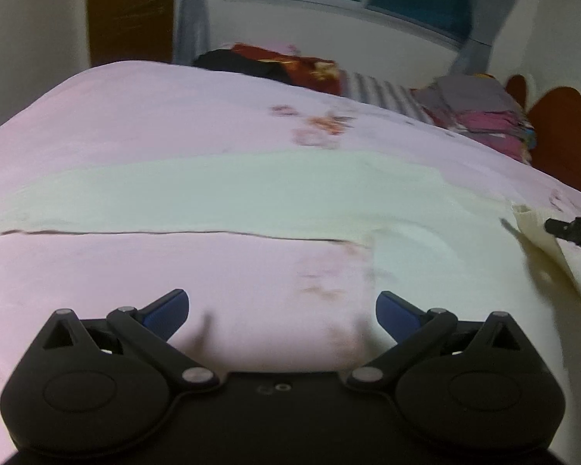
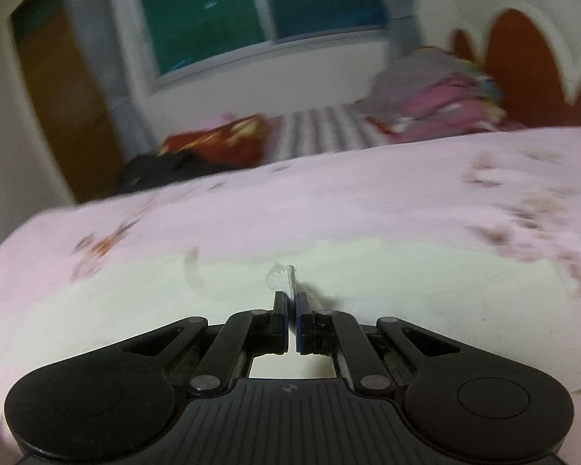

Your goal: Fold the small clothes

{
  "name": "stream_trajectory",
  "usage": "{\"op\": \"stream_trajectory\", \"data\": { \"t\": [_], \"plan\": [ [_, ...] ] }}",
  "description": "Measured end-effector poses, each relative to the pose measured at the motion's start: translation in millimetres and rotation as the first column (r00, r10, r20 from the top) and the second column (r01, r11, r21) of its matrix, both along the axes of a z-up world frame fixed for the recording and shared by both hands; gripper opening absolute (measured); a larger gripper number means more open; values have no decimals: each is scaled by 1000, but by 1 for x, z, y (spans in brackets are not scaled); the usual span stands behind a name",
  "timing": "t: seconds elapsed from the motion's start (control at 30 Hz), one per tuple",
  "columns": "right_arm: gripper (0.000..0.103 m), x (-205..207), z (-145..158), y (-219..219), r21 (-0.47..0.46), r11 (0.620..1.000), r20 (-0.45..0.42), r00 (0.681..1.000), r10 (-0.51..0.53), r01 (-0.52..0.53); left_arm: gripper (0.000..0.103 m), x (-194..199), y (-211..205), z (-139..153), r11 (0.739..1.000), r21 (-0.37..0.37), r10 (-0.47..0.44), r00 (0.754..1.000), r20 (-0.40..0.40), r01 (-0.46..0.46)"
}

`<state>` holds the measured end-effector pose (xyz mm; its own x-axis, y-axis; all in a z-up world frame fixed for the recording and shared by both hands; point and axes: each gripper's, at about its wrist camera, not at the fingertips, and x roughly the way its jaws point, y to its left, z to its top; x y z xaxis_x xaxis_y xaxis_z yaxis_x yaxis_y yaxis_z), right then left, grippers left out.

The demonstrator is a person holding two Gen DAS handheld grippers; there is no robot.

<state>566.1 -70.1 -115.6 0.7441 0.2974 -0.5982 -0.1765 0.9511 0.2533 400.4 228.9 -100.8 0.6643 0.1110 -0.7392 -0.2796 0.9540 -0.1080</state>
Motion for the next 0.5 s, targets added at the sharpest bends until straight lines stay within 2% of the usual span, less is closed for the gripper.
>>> {"op": "stream_trajectory", "data": {
  "t": [0.17, 0.33, 0.37, 0.4, 0.43, 0.47, 0.5],
  "plan": [
    [3, 3, -20, 66, -35, 992, -25, 993, 116, -117, 103, -9, 32, 0, 999, -18, 42, 999, 2, -42],
    [4, 2, -45, 115, -65, 976, -75, 977, 202, -207, 103, -9, 40, -1, 999, -22, 32, 999, 13, -32],
    [11, 2, -51, 122, -88, 972, -89, 974, 208, -216, 103, -6, 38, 0, 999, -18, 30, 999, 16, -29],
    [37, 2, -54, 126, -134, 968, -93, 975, 200, -211, 103, -3, 34, 1, 1000, -20, 21, 1000, 21, -20],
    [76, -1, -55, 124, -177, 965, -74, 980, 185, -195, 103, 1, 30, 2, 999, -34, -2, 1000, 31, 3],
    [81, -9, -51, 123, -205, 964, -24, 986, 165, -167, 103, 6, 27, 2, 999, -44, -19, 999, 41, 20],
    [81, -16, -47, 117, -188, 967, 18, 984, 176, -170, 102, 11, 21, 4, 998, -49, -32, 998, 51, 34]
  ]
}}
